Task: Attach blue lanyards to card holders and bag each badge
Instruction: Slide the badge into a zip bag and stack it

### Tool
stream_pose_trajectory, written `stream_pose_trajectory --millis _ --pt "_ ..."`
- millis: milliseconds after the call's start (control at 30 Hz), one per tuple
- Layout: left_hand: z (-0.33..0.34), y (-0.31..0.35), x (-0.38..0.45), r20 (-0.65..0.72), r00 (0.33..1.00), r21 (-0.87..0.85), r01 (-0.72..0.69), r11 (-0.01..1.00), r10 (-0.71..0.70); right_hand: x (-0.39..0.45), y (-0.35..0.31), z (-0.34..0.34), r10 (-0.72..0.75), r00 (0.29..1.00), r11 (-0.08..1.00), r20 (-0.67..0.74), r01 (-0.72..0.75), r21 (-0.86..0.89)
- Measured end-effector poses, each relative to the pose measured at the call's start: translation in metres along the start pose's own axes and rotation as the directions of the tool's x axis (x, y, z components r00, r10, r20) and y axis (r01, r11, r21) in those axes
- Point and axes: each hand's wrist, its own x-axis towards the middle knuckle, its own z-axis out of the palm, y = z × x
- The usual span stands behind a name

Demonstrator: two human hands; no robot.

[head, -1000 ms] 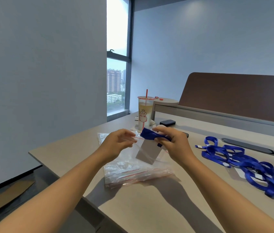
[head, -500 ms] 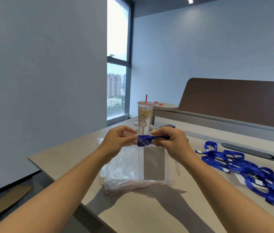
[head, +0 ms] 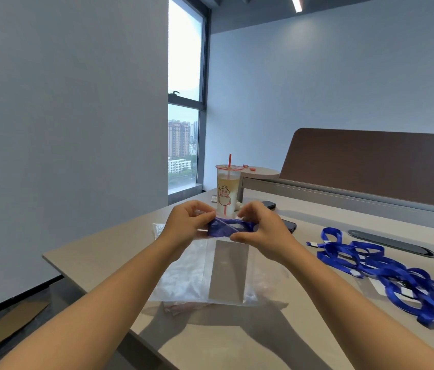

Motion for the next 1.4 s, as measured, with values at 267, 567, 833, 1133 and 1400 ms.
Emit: stream_pose_trajectory --millis 267,567,833,1133,1400 --pt "0.001 0.007 0.001 -0.07 0.997 -0.042 -0.031 0.999 0.028 0.0 -0.007 -0.001 -0.062 0.997 0.98 0.036 0.068 -0.187" --pt "-0.014 0.018 0.012 -0.236 0.971 -0.221 -0.033 0.975 -0.021 0.014 -0.007 -0.011 -0.014 0.994 0.95 -0.105 -0.019 -0.313" --pt "-0.035 0.018 0.021 -0.274 0.961 -0.267 -0.048 0.962 -0.028 0.02 -0.008 -0.021 -0.081 0.971 0.985 -0.227 0.043 -0.167" --pt "-0.042 -0.006 0.011 -0.06 0.992 -0.147 0.097 0.984 -0.107 0.029 -0.009 -0.02 -0.005 0.92 0.998 -0.392 0.03 0.058" --pt "-0.04 -0.013 0.013 -0.152 0.982 -0.186 0.087 0.979 -0.116 0.027 0.015 -0.002 0.387 0.901 0.839 -0.196 -0.256 0.481"
